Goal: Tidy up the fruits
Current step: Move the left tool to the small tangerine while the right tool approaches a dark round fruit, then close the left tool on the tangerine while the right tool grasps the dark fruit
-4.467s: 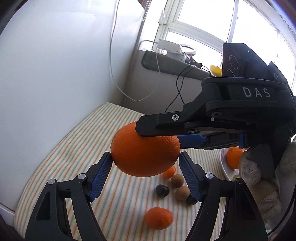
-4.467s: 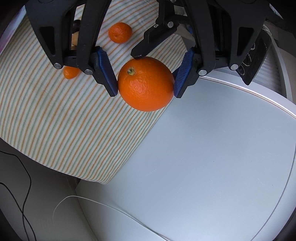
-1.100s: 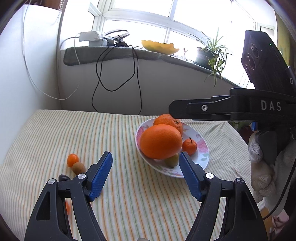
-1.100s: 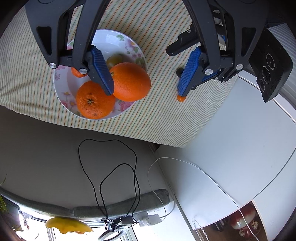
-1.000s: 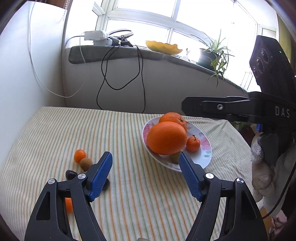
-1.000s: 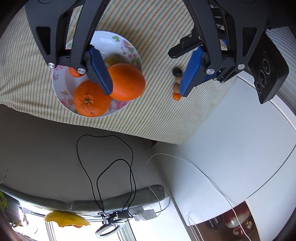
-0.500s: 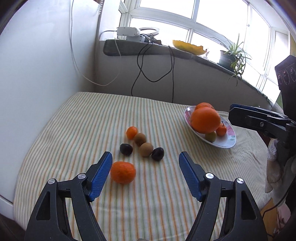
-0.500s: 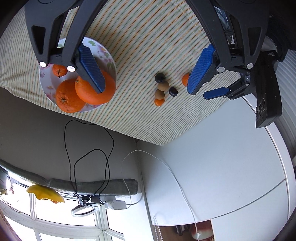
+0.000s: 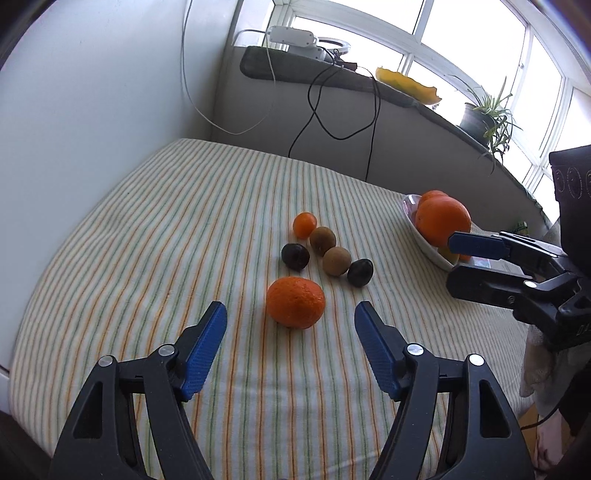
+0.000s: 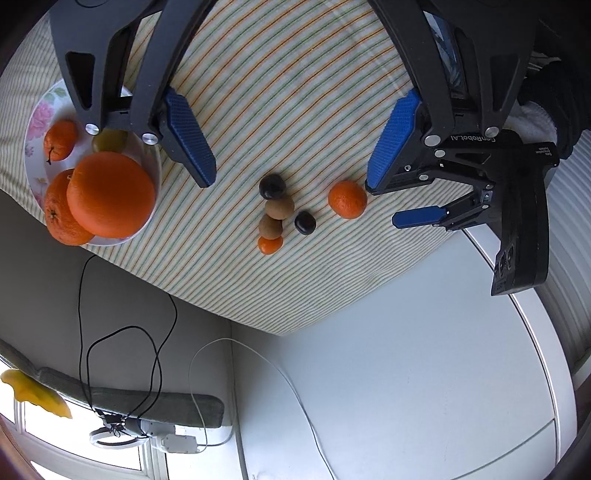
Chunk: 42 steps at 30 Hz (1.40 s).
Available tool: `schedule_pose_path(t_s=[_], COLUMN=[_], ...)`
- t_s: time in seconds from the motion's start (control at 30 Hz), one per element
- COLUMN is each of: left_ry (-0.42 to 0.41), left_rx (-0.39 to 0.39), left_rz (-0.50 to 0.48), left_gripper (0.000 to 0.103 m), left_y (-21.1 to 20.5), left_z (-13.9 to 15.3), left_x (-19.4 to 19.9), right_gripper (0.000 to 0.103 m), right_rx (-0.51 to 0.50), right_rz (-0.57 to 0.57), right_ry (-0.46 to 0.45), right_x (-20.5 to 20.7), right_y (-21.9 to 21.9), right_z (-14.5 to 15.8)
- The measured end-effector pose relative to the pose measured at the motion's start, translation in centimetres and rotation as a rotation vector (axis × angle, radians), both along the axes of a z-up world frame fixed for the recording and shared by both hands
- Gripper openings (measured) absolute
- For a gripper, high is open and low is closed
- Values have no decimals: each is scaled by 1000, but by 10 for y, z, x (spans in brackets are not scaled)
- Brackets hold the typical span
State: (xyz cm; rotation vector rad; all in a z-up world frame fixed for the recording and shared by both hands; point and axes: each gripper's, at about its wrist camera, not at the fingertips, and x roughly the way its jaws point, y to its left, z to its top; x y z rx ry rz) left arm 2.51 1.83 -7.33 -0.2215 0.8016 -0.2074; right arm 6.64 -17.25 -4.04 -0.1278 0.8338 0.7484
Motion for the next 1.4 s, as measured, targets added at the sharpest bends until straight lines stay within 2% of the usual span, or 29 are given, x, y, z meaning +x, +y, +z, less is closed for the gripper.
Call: schedule_pose_path(t_s=[0.17,0.4,0.47,0.67,0.77,1.0,1.13,1.4], left_ry=[22,34,34,45,50,54,53,43], left_rx=[-27,-35,-32,-24,-23,-15,-12,-8], left_rz=[-10,-8,-14,-24,-28,-38,-40,-54], left_gripper=[63,61,61,61,58,57,52,39], left_y=[2,5,4,3,2,-1,-3,-3], left_z=[-7,-11,-11,-16,-16,-17,-17,-18], left_x=[4,9,11,17,18,20,22,21], right_gripper=[64,57,50,49,44,43,42,28], right_rx=[-43,-99,-104,-102,-112,-100,-107,-133], right_rz=[1,-11,-12,-15,-8,-13,-15,-9], right_ry=[61,98,114,139,144,148,144,132], right_x=[15,32,38,50,52,59,58,57], right_y=[11,24,27,32,36,38,36,40], right_z=[-21,-45,-50,-61,-67,-68,-66,-67])
